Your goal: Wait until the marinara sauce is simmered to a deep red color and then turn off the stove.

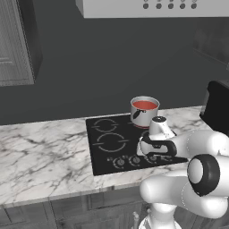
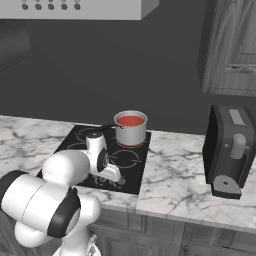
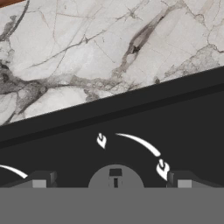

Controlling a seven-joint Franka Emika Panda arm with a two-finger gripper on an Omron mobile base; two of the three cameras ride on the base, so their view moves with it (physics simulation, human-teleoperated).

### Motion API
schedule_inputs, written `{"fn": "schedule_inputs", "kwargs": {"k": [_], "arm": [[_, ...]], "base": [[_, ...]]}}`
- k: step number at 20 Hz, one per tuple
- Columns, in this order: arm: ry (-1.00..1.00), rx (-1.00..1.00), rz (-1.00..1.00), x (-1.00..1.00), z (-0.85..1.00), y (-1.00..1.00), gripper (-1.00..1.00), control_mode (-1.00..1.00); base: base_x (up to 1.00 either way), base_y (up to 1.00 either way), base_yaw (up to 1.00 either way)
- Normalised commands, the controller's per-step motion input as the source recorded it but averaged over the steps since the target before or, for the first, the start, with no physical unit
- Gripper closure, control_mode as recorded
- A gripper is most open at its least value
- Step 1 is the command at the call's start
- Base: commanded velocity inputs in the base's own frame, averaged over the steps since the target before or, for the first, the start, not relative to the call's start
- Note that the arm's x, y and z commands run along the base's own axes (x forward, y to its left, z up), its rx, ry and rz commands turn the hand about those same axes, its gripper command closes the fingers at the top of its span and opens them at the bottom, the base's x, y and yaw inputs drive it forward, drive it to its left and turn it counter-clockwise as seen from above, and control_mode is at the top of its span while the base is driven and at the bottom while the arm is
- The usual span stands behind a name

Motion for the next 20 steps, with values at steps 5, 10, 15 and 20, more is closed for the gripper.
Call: {"fn": "schedule_inputs", "kwargs": {"k": [5,10,15,20], "arm": [[0.00,0.00,0.00,0.00,0.00,0.00,-1.00,-1.00],[0.00,0.00,0.00,0.00,0.00,0.00,-1.00,-1.00],[0.00,0.00,0.00,0.00,0.00,0.00,-1.00,-1.00],[0.00,0.00,0.00,0.00,0.00,0.00,1.00,-1.00]], "base": [[0.00,0.00,0.00],[0.00,0.00,0.00],[0.00,0.00,0.00],[0.00,0.00,0.00]]}}
